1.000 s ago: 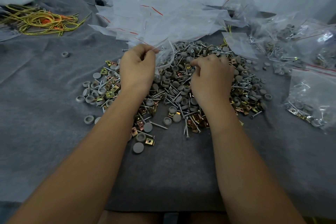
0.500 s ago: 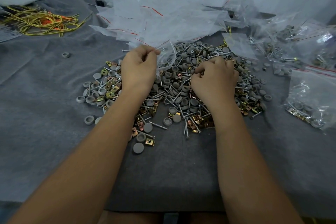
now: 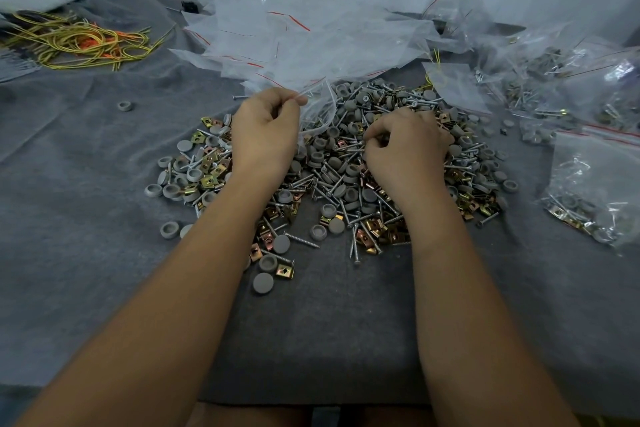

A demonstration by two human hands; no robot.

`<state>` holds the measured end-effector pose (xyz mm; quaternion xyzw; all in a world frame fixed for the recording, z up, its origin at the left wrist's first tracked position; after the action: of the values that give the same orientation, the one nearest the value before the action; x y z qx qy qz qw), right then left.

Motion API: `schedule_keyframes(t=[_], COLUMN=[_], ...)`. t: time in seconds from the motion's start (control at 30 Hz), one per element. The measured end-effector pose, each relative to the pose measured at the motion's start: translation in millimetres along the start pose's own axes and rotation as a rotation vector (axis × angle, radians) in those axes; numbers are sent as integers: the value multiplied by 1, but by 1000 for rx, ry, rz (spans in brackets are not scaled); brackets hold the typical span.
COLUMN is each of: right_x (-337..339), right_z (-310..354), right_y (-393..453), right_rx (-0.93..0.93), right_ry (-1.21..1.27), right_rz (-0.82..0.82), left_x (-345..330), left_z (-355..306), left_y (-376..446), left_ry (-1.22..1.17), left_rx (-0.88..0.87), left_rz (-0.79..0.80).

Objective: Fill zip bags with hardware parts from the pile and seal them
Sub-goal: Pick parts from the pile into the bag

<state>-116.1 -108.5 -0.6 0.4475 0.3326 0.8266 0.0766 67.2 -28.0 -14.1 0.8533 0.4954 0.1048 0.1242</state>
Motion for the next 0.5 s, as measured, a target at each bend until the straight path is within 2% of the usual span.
schedule_keyframes(t=[0.13,0.5], right_x=[4,1], right_z=[4,-9], right_y=[1,-2], right_rx=[40,-8], right_ry=[-15,-57], right_rz=[-38,34], left_x=[0,0], left_z=[-1,-2], left_y=[-1,-3], left_ry=[-7,0], left_rx=[4,14], left_rz=[5,7])
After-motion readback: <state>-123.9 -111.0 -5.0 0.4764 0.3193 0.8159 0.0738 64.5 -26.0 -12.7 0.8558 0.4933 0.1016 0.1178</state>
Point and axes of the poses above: each hand's wrist, its own y-axis towards the middle knuckle, its own x-axis out of the back of the hand, z = x × y, the point moved 10 cm from there along y, towards the middle knuckle, and after that the axes turned 15 degrees about -z, right-handed, at the moved point
